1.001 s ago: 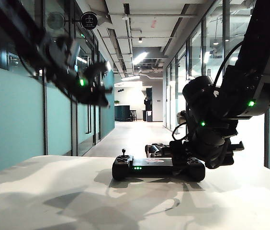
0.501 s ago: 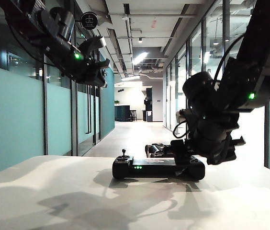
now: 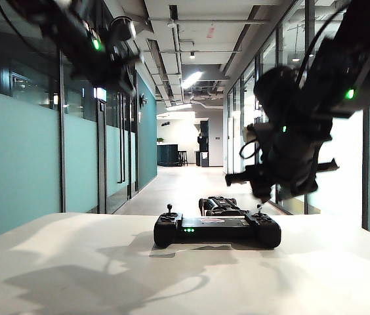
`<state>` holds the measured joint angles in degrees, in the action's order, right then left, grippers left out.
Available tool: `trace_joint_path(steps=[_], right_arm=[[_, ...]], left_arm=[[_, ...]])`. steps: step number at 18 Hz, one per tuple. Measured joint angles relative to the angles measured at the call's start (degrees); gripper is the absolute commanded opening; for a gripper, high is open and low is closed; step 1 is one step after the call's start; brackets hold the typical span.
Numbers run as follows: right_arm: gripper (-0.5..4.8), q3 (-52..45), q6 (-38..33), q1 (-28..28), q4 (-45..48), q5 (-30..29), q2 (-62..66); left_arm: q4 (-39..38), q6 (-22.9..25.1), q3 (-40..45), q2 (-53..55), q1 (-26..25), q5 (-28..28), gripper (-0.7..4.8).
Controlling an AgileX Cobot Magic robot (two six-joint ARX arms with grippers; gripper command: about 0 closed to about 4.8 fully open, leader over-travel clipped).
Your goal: Push the left joystick on the remote control sitting on the white table backward to make the robot dog back up in a straight line until it returns close to you.
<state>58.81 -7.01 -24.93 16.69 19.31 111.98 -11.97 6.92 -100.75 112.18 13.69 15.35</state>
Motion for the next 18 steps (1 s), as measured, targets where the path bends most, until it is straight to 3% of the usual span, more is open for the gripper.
trace_joint_path(steps=[1,2,13,18], right_arm=[[0.09,0.0,0.0,0.0,-1.2,0.0,-1.2],[-0.06,0.0,0.0,0.0,-1.9,0.0,-2.4],[-0.06,-3.1,3.0,0.0,-11.4,-1.5,-16.7],[-0.06,-8.4,3.9,0.0,-12.2,-2.7,-26.5]], left_arm=[[-1.2,-0.1,0.0,-1.7,0.0,-0.2,-0.06],[-2.9,-0.1,0.0,-3.1,0.0,-0.7,-0.06],[-17.5,-0.1,0.0,-20.2,0.0,-5.2,-0.06],[-18.8,-0.5,10.4,-31.2,0.0,-6.2,-0.06]])
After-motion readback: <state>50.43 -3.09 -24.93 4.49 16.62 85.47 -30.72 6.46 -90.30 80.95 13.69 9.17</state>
